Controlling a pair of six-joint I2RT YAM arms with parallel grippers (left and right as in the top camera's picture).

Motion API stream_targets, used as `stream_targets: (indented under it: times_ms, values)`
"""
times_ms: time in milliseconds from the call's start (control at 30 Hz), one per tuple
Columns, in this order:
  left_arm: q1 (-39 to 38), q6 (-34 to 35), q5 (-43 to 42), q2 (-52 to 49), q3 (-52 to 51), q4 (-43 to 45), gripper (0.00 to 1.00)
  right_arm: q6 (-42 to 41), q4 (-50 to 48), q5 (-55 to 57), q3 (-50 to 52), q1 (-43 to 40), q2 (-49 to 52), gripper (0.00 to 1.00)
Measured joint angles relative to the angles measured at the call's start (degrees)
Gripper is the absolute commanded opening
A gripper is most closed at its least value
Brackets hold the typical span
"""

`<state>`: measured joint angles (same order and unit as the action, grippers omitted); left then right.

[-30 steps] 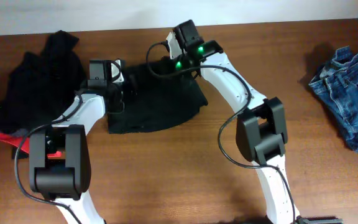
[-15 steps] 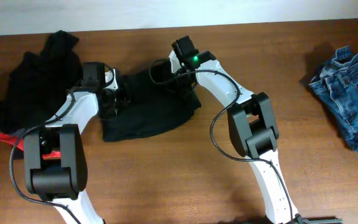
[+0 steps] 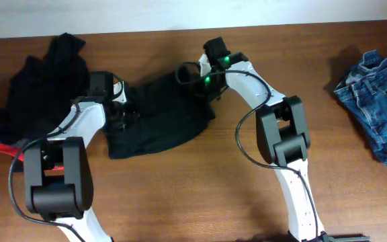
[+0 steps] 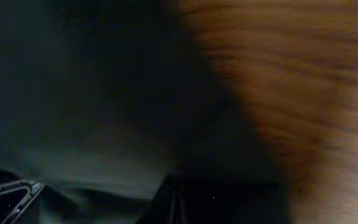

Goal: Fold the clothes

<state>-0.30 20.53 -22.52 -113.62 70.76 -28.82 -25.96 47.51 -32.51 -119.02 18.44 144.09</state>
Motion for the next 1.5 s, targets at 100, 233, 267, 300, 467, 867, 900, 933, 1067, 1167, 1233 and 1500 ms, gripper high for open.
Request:
stream_targets:
  times_ms: [100, 233, 267, 300, 467, 867, 900, 933, 1067, 1167, 1233, 1500]
  values:
    - [1.84, -0.2, -1.6, 0.17, 0.0, -2.73, 0.01, 0.09, -0.04, 0.02, 0.0, -0.81, 0.13, 0.04]
    - [5.11, -1.86, -6.08, 0.15, 0.0, -4.72, 0.01, 0.5, -0.24, -0.22, 0.0, -1.49, 0.24, 0.04]
    - [5.49, -2.16, -6.51, 0.13, 0.0, -4.98, 0.01, 0.57, -0.22, -0.33, 0.0, -1.73, 0.24, 0.05]
    - [5.75, -2.45, -6.88, 0.09, 0.0, -5.11, 0.01, 0.72, -0.2, -0.68, 0.0, -2.21, 0.24, 0.2]
    - [5.88, -3.02, -7.34, -0.07, 0.0, -5.11, 0.01, 4.42, 0.26, -9.29, -0.22, -7.58, 0.24, 0.97]
    - [5.62, -3.02, -6.86, -0.07, 0.0, -4.92, 0.01, 17.16, 8.2, -19.52, 0.13, -5.68, 0.42, 1.0]
    - [5.62, -3.02, -6.86, -0.07, 0.0, -4.87, 0.01, 17.22, 8.22, -19.63, 0.13, -4.98, 0.48, 1.0]
    - [5.62, -3.02, -6.86, -0.07, 0.0, -4.83, 0.01, 17.27, 8.24, -20.06, 0.13, -3.06, 0.63, 1.0]
    - [5.62, -3.02, -6.84, -0.07, 0.0, -4.81, 0.01, 17.42, 8.0, -21.44, 0.11, 0.15, 1.22, 1.0]
    - [5.62, -3.04, -6.84, -0.07, 0.0, -4.81, 0.01, 17.57, 7.37, -22.67, -0.22, 2.47, 1.9, 0.81]
    - [5.62, -3.21, -6.73, -0.07, 0.0, -4.83, 0.01, 17.33, 6.45, -22.71, -0.39, 3.76, 2.62, 0.59]
    - [6.03, -3.72, -5.68, -0.07, 0.0, -5.01, 0.01, 17.27, 4.55, -22.1, -0.31, 4.98, 5.14, 0.04]
